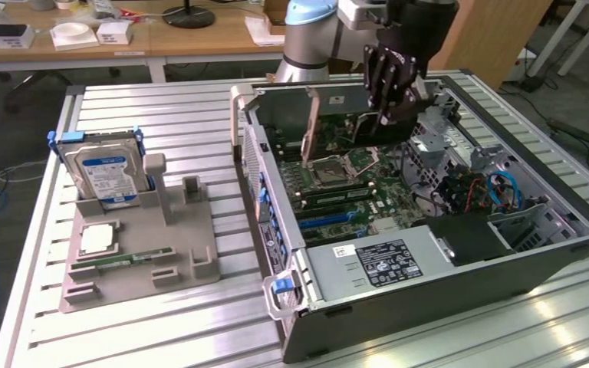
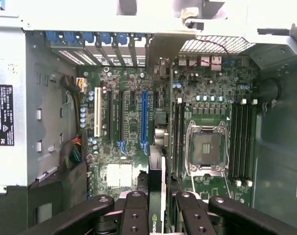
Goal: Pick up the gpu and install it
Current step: 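Insert the gpu into the slot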
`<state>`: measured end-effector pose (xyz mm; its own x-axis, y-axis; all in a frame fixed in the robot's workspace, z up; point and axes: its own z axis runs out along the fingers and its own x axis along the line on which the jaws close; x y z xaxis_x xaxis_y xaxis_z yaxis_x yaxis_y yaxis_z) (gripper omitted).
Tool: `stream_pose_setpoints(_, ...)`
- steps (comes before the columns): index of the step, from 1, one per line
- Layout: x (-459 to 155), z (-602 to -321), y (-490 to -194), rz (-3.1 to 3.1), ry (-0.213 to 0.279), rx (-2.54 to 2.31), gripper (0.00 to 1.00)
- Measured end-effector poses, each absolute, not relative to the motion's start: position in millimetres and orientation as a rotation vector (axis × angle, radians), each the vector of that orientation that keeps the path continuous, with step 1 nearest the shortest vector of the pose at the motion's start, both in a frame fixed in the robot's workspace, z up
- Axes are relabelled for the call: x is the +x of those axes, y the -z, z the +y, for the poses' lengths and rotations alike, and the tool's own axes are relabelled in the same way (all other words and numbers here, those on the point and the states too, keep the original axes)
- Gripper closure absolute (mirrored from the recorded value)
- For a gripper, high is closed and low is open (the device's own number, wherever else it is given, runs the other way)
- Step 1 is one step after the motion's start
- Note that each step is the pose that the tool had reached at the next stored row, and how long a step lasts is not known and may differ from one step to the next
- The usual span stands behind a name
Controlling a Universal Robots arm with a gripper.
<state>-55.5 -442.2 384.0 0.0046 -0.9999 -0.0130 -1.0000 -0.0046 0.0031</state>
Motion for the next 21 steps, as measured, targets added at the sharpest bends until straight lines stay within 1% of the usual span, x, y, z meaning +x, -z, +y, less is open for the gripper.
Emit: stream_pose_setpoints(21,-61,-442,-364,2.211,-0.018,-2.222,0.73)
